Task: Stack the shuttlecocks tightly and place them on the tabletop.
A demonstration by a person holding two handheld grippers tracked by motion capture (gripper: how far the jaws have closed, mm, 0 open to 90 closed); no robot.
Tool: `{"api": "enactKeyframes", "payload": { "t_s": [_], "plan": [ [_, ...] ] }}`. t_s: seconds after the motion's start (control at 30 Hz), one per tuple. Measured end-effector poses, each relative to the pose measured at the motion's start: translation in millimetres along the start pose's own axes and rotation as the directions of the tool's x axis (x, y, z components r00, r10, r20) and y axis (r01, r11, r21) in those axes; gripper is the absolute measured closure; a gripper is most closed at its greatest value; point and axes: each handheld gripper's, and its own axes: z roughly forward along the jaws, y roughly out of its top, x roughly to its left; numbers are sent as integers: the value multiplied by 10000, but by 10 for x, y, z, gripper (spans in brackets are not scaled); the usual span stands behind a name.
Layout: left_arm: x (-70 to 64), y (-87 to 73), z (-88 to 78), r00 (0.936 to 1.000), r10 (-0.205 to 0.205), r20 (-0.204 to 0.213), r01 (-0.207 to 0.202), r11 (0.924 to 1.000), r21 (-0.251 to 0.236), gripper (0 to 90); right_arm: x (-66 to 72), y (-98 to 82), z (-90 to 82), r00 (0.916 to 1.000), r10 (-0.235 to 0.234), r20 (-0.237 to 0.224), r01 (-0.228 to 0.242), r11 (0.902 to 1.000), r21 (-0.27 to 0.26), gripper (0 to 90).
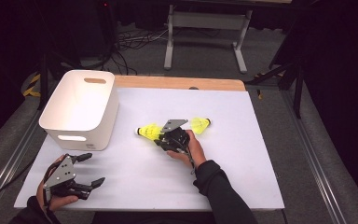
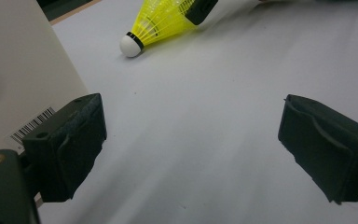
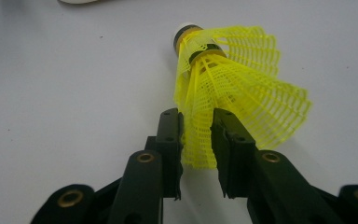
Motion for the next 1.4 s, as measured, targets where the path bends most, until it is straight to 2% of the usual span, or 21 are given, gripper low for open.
{"api": "enactKeyframes", "payload": {
  "t_s": [0.23,0.4,0.73,1.13,1.4],
  "plan": [
    [1,0,-1,10000,-6,-4,6,10000,-3,84,15,-3,-31,9999,72,141,-72,10000,-6,619],
    [-1,1,-3,10000,16,-26,-16,10000,-7,84,53,5,-76,9993,-72,358,72,10000,-22,550],
    [-12,7,3,9999,41,-93,-41,10000,23,84,100,-2,-302,9970,-30,773,78,9981,-613,480],
    [-14,11,3,9999,108,-116,-108,9999,49,84,182,52,-608,9914,-524,1197,673,9900,-1243,448],
    [-18,17,1,9998,150,-124,-149,9999,46,85,217,74,-823,9835,-857,1591,1111,9811,-1584,420]
  ]
}}
